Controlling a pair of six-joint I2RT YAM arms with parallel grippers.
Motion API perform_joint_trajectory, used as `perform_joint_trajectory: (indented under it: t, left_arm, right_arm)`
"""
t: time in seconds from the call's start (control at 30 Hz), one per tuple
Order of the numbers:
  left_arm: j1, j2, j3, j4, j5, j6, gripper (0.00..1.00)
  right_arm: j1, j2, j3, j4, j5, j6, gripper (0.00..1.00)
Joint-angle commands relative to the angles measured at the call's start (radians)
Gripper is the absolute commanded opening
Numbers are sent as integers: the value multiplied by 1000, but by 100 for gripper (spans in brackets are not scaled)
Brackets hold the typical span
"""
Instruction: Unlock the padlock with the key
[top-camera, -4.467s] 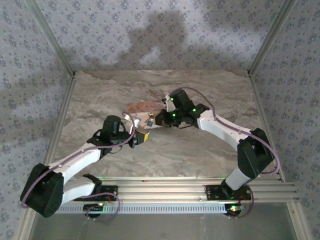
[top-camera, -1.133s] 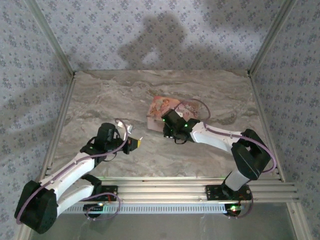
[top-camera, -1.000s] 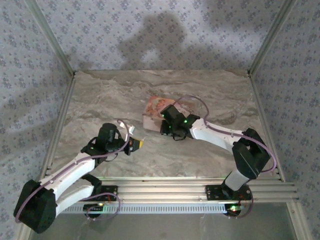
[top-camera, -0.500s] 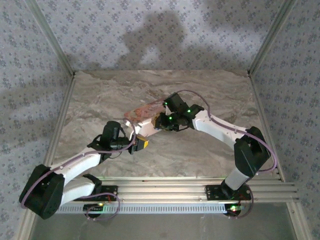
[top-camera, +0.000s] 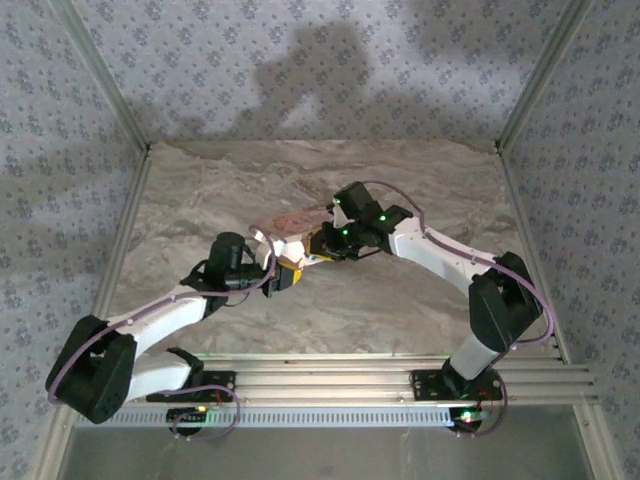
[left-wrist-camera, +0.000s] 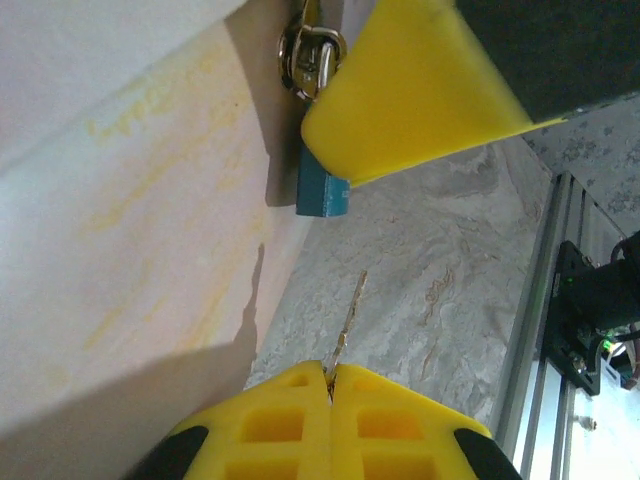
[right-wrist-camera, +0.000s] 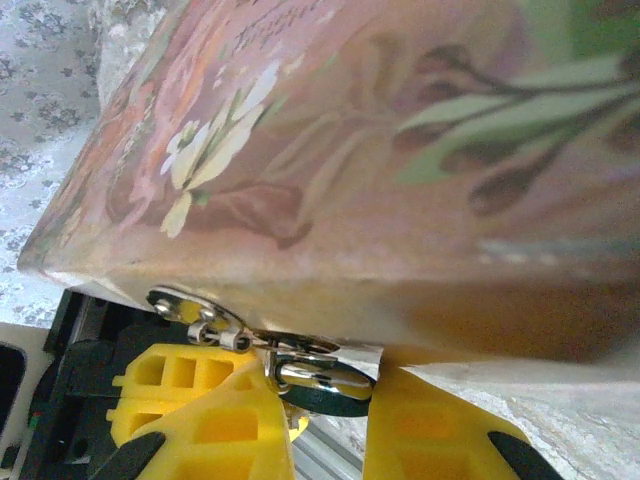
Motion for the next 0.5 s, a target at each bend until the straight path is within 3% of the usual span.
perform_joint_trajectory:
  t: [0.0, 0.47]
  left_arm:
    - [2, 19, 42, 26, -18, -23, 0]
    - [22, 41, 32, 60, -30, -83, 0]
  right_arm:
    - [-2, -8, 39, 64, -71, 23, 0]
    - [1, -7, -4, 103, -32, 40, 0]
